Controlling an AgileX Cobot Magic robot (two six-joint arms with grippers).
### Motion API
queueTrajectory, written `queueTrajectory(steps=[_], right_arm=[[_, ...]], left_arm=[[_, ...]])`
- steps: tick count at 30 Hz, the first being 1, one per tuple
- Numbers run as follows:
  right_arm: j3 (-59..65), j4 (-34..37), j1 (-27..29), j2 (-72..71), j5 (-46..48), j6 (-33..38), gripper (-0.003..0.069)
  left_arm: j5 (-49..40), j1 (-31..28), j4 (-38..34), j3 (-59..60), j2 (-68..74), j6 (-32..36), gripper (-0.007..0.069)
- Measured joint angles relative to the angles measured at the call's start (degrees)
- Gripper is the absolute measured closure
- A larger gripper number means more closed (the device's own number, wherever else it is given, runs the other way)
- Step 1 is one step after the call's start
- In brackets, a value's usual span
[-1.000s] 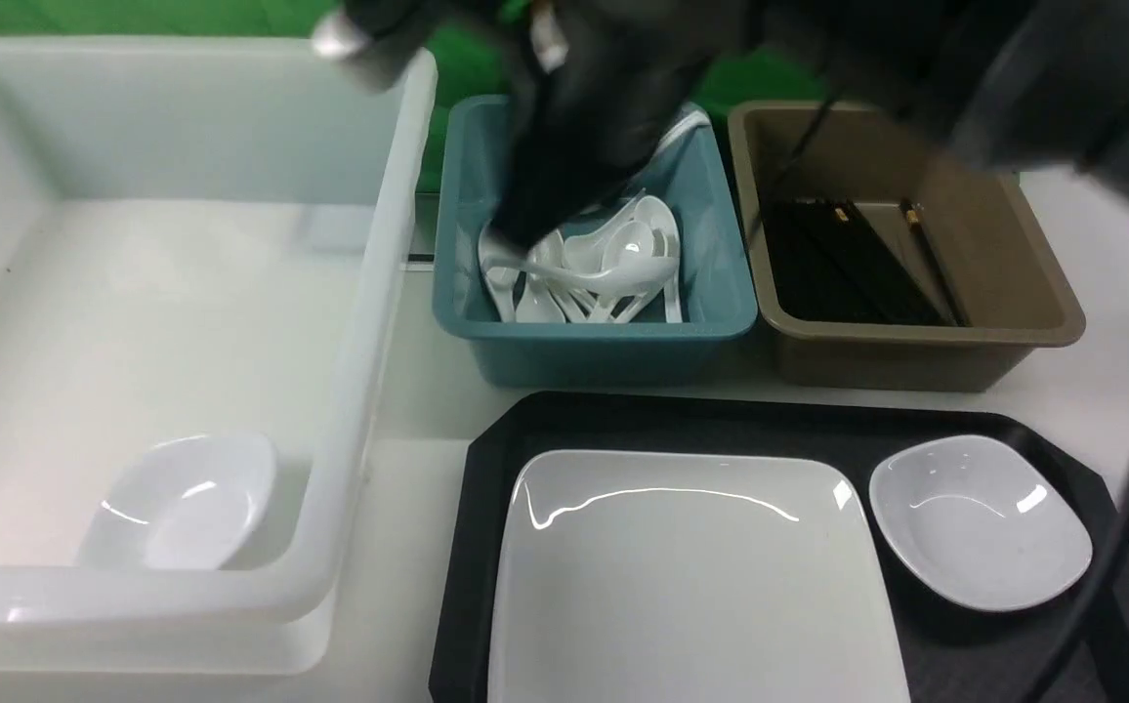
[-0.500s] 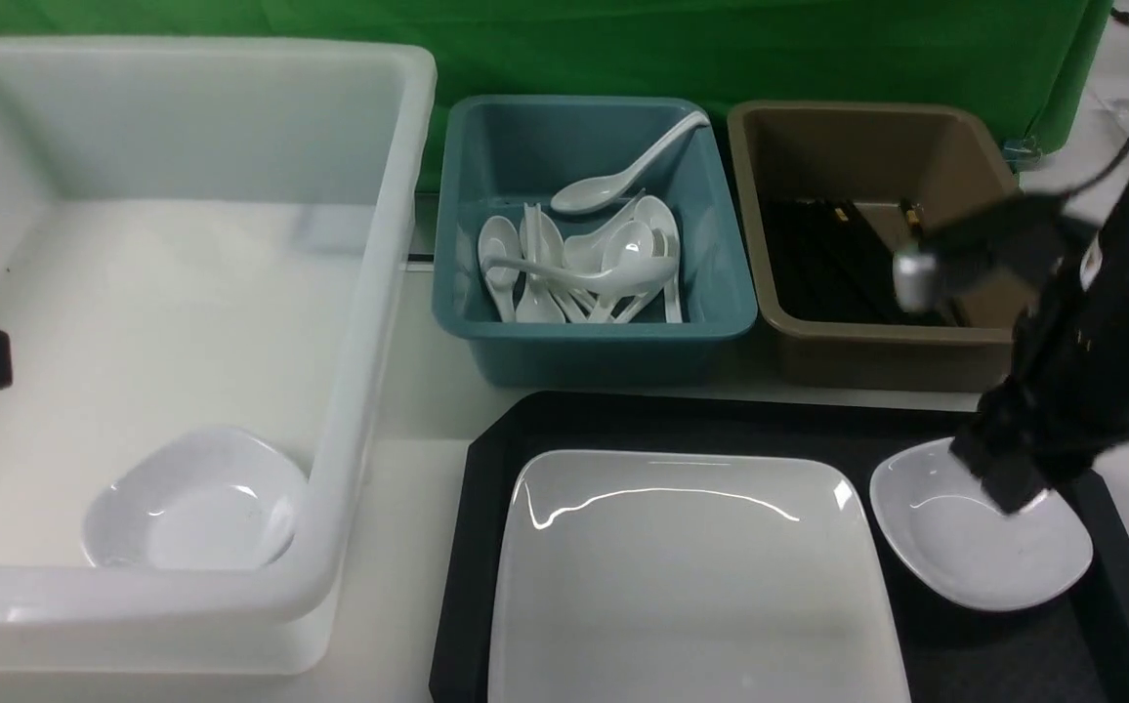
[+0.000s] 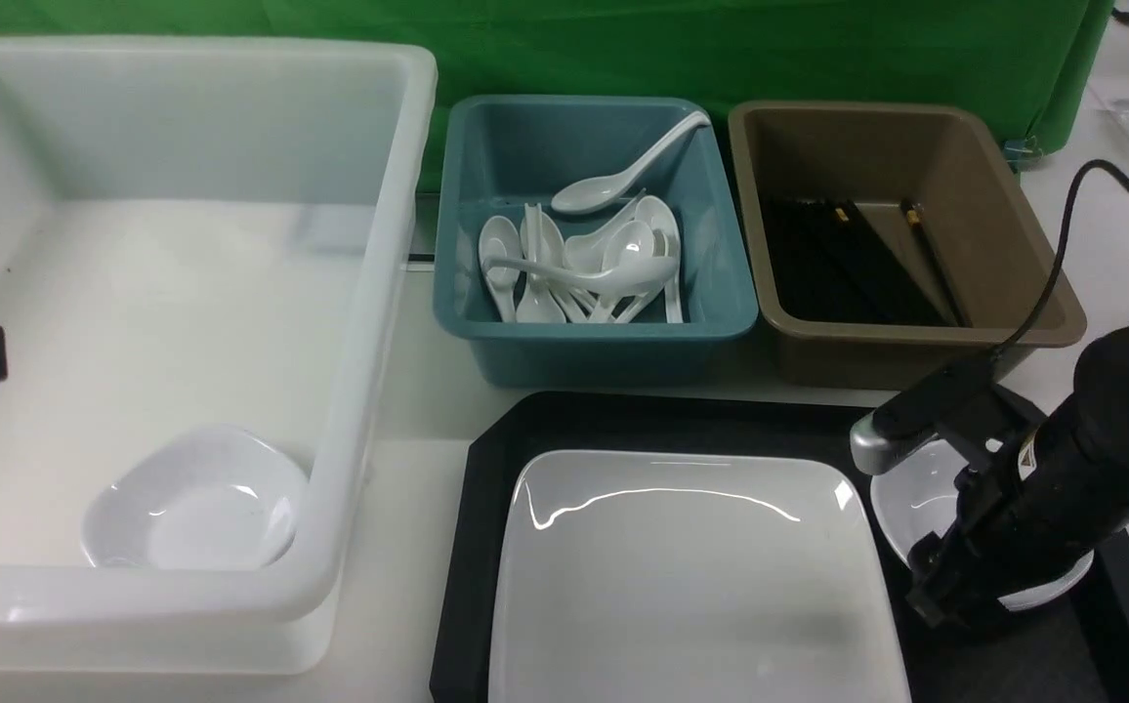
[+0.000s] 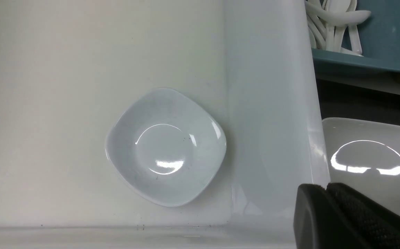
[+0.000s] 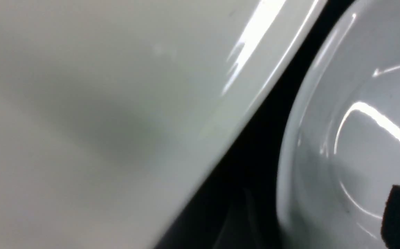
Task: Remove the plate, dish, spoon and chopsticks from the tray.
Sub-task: Use the right arm to grab a small plate from the dinner plate, then use the right arm to put the small plate into the large storage box on the left
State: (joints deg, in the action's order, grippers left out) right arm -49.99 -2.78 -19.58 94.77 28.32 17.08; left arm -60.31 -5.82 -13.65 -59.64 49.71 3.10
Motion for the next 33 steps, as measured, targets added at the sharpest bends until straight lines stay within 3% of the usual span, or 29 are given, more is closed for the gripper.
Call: queueTrajectory(steps=[3,8,14,22,26,33], right_arm=[[0.11,-0.19,0.0,1.8,-0.46,0.01,0.0195],[-0.37,-1.0,-0.2,0.76,-3.17,-0.64,0.045],[-3.76,-0.7,-0.02,-6.59,2.32,-1.3,0.0589],[-19.3,7.92,-3.23,-15.5,8.65,1.38,0.0596],[-29.27,14.5,-11.98,-13.24,6.64,6.61,0.0596],[-41.54,17.33,-27.15,-3.0,-1.51,8.53,0.0596]], left_arm=[[0.0,0.0,0.0,0.0,0.0,0.0,0.0612],[0.0,0.0,0.0,0.0,0.0,0.0,0.0612],[0.0,0.0,0.0,0.0,0.05,0.0,0.0612],[0.44,0.0,0.0,0.0,0.05,0.0,0.0612],[0.71,0.0,0.0,0.0,0.05,0.0,0.0612],[2.79,0.0,2.71,0.0,0.05,-3.1,0.0612]])
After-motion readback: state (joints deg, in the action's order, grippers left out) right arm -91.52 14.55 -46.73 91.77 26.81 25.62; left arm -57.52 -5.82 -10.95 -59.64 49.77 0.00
